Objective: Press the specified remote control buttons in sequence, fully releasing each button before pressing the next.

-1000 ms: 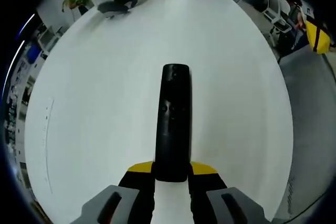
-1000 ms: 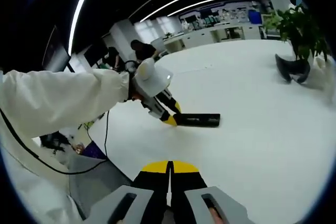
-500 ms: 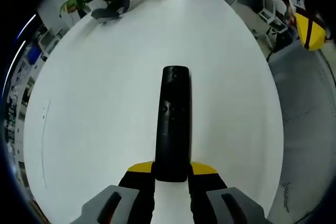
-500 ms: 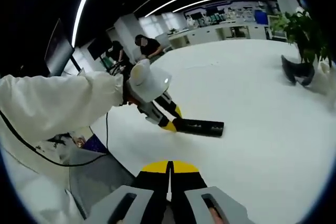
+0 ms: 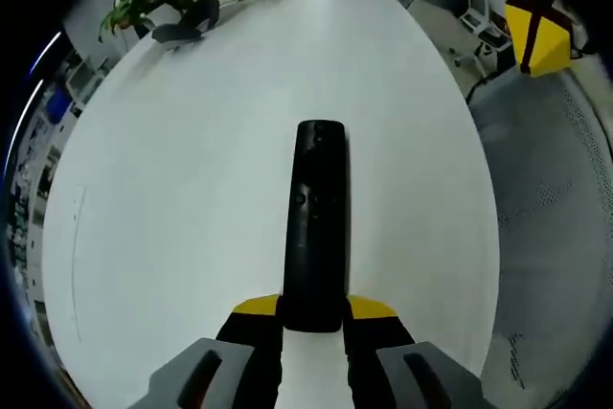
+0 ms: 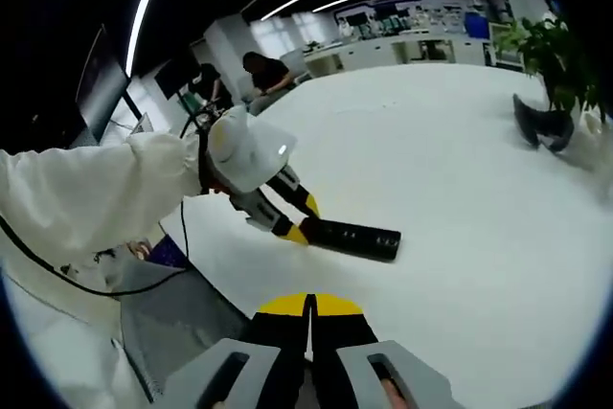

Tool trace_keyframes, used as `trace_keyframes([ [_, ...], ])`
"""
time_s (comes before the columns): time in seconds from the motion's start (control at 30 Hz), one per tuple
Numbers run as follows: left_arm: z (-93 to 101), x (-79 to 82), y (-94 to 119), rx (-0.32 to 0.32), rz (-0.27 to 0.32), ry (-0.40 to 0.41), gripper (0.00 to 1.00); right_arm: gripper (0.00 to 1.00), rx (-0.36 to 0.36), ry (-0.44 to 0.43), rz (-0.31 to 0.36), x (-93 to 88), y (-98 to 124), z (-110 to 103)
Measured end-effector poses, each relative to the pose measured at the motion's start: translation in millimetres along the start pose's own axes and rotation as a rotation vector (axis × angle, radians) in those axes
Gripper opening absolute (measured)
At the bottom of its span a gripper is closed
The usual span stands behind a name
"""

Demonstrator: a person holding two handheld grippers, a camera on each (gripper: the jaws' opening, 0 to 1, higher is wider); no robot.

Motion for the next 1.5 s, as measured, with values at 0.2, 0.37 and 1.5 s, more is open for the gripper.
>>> trace_keyframes([
  [0.2,11.4,-0.8,1,-0.003,-0.002,-0.004,0.22,0.0,-0.009,0.032,-0.027,1.3,-1,1],
  [0.37,18.9,-0.5,2,-0.008,-0.009,-0.012,0.22,0.0,-0.015,0.059,-0.064,1.1,-4,6],
  [1.5,39.3,-1.9,3,-0.053,-0.014,-0.048,0.22,0.0,0.003,0.321,-0.315,-8.3,-72,61],
])
Point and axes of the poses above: the point that each gripper's makers call its tool centre point, and the gripper's own axes: y roughly backward along the fingers, z roughly to its right, x roughly out of its top, the point moved 6 cm from there along y, roughly backward along the fingers
